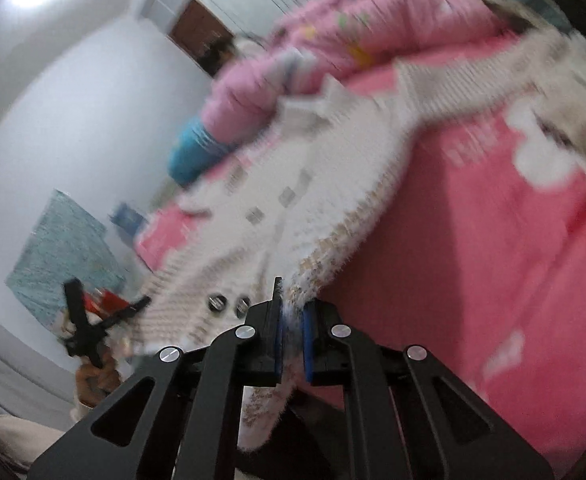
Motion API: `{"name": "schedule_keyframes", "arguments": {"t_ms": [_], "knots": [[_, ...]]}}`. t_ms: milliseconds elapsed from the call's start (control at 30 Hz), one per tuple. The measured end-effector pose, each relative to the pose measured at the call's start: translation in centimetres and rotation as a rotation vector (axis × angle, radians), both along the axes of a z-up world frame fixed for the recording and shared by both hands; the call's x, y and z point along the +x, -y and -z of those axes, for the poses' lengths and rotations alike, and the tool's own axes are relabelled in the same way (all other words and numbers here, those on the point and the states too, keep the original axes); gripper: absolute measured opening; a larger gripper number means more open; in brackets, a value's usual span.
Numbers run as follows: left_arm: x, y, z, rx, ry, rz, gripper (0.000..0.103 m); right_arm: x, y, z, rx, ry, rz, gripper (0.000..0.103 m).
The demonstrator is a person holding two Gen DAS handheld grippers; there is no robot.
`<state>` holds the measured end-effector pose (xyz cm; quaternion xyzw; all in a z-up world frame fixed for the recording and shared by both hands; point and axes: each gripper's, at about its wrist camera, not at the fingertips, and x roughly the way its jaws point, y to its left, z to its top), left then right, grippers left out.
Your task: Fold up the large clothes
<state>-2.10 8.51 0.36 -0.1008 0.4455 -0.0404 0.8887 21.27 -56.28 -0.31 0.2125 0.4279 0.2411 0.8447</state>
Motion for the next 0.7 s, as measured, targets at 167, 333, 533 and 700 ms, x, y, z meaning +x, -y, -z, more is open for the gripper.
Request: {"name": "schedule_keyframes", "arguments": {"t_ms": [167, 333, 533, 700], "knots": [[-0.1, -2.1, 3.2, 0.048, -0.085, -0.076, 0.016, 1.4, 1.1, 2.9, -0.314, -0.192, 0.101, 0.018], [1.2, -3.3, 1.1, 0.058, 0.006, -0.097, 0.033, 2.5, 0.3, -3.4, -0.391, 0.045, 0.165, 0.066], [8.4, -3.0, 0.7, 0.048, 0.081, -0.123, 0.061, 11.2, -13.1, -4.0, -0.339, 0.145, -0.135, 0.07], [15.8, -7.9, -0.2, 0.021, 0.133, -0.25, 0.065, 17.8, -22.7, -2.7, -0.337, 0.147, -0.272, 0.07]]}}
